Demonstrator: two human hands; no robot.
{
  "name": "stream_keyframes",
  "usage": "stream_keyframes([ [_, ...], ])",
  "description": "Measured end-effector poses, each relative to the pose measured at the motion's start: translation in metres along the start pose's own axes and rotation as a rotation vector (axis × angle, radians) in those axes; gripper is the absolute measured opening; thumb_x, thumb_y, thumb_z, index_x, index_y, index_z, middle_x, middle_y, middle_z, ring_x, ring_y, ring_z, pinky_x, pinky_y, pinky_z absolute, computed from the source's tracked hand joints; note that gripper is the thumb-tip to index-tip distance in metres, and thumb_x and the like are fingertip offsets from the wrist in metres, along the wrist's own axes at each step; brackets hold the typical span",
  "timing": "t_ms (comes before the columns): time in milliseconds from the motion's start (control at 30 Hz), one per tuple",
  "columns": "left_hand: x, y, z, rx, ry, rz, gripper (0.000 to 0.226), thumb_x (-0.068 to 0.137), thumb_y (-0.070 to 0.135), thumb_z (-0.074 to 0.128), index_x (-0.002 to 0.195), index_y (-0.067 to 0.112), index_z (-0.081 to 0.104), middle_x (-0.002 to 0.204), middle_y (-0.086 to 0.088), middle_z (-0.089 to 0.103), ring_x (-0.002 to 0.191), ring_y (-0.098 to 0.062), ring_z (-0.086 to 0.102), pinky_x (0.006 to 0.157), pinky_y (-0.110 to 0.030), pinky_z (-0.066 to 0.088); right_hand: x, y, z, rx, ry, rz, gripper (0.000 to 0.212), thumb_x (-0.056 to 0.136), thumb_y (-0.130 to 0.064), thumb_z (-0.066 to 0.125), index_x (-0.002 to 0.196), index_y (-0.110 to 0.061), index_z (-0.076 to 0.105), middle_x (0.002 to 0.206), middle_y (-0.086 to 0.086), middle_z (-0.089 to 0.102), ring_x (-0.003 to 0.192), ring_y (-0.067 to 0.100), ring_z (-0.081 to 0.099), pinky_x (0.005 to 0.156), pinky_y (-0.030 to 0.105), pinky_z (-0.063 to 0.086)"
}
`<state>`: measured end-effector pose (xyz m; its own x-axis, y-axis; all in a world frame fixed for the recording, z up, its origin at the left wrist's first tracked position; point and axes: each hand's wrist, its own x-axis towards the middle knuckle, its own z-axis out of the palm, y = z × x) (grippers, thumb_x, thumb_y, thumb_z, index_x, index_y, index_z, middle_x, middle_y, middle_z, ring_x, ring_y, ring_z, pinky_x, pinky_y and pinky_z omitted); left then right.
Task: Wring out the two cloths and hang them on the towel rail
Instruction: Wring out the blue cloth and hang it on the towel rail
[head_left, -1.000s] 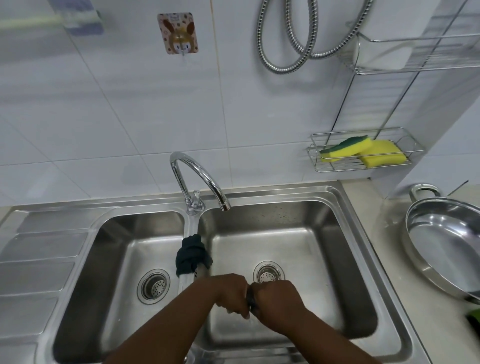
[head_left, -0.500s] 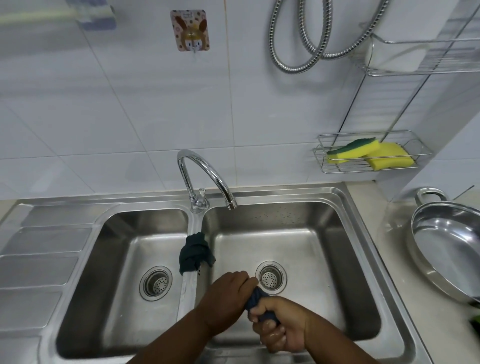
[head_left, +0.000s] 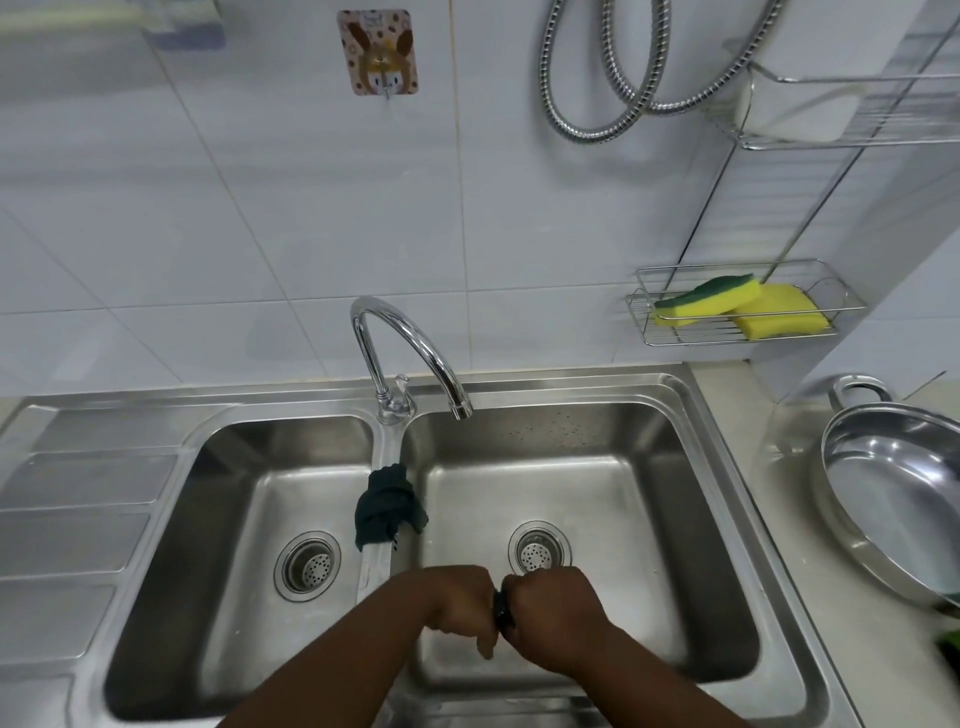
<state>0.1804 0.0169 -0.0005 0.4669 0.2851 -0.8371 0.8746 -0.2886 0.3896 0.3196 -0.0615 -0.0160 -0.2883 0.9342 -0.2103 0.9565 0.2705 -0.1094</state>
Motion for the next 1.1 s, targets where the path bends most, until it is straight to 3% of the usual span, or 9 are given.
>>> stream_keyframes([
  [167,0.001,-0.011,0.009,-0.338,-0.087,0.016,0.022,0.072,0.018,0.077,0.059,0.020,0.059,0.054,-0.003,0.046,0.045,-0.015,0.040,0.047,-0.027,0.033,-0.004,-0.002,0.015,0.010,0.062,-0.036,0.028,0.052,-0.048,0.068,0.062,-0.025,0.056,0.041,-0.003,0.057,0.031,0.014,0.053,0.037,0.019,0.022],
  [367,0.008,-0.023,0.029,-0.277,0.305,0.164,0.045,0.071,0.022,0.080,0.108,0.017,0.054,0.108,-0.004,0.065,0.096,-0.020,0.062,0.079,-0.029,0.049,-0.014,0.010,0.006,0.133,0.088,-0.012,0.037,0.067,-0.047,0.063,0.097,-0.030,0.049,0.068,-0.002,0.069,0.057,0.021,0.066,0.045,0.025,0.034],
  [433,0.003,-0.026,0.036,-0.289,0.470,0.253,0.051,0.075,0.014,0.072,0.118,0.022,0.046,0.110,0.003,0.057,0.096,-0.013,0.057,0.079,-0.026,0.049,-0.013,0.009,-0.009,0.428,-0.067,0.129,0.026,0.078,-0.046,0.061,0.094,-0.027,0.054,0.083,0.000,0.070,0.073,0.019,0.066,0.057,0.028,0.044],
  [567,-0.008,-0.026,0.048,0.055,0.756,0.468,0.063,0.080,0.003,0.048,0.139,0.021,0.035,0.136,0.004,0.046,0.115,-0.013,0.047,0.097,-0.029,0.045,-0.007,0.006,-0.030,1.331,-0.459,0.510,0.018,0.076,-0.029,0.071,0.081,-0.014,0.064,0.066,0.006,0.064,0.041,0.009,0.047,0.041,0.019,0.032],
  [700,-0.014,-0.027,0.048,0.433,0.964,0.546,0.034,0.074,0.020,0.055,0.108,0.024,0.056,0.091,0.006,0.061,0.075,-0.011,0.055,0.062,-0.024,0.046,-0.016,-0.002,-0.035,1.800,-0.696,0.537,0.012,0.079,-0.007,0.068,0.090,-0.004,0.065,0.068,0.017,0.059,0.039,0.013,0.047,0.037,0.015,0.034],
  [833,-0.017,-0.029,0.032,0.702,0.983,0.554,0.010,0.067,0.022,0.062,0.068,0.023,0.052,0.057,0.005,0.054,0.045,-0.014,0.047,0.046,-0.023,0.034,-0.015,-0.018,-0.045,1.586,-0.728,0.554,0.012,0.069,-0.010,0.075,0.070,-0.015,0.064,0.052,0.005,0.044,0.038,0.011,0.033,0.039,0.017,0.024],
  [933,-0.016,-0.028,0.026,0.770,0.864,0.402,0.020,0.064,0.033,0.068,0.055,0.023,0.054,0.042,0.006,0.053,0.032,-0.012,0.044,0.043,-0.018,0.024,-0.005,-0.032,-0.048,1.035,-0.530,0.543,0.011,0.064,-0.022,0.074,0.064,-0.021,0.063,0.058,0.000,0.056,0.045,0.010,0.049,0.048,0.022,0.037],
  [1033,-0.027,-0.008,0.026,0.680,0.746,0.253,0.015,0.075,0.022,0.063,0.062,0.016,0.062,0.058,-0.003,0.064,0.053,-0.024,0.062,0.054,-0.026,0.033,0.000,-0.039,-0.043,0.378,-0.233,0.372,0.011,0.071,-0.028,0.057,0.073,-0.021,0.066,0.079,0.002,0.070,0.074,0.020,0.068,0.061,0.026,0.042],
  [1100,-0.026,0.000,0.023,0.516,0.578,0.100,0.011,0.081,0.014,0.054,0.071,0.012,0.059,0.066,-0.005,0.057,0.069,-0.030,0.062,0.062,-0.033,0.041,0.003,-0.032,-0.032,0.047,-0.022,0.199,0.008,0.063,-0.027,0.065,0.068,-0.021,0.067,0.065,0.001,0.070,0.059,0.020,0.068,0.050,0.024,0.035],
])
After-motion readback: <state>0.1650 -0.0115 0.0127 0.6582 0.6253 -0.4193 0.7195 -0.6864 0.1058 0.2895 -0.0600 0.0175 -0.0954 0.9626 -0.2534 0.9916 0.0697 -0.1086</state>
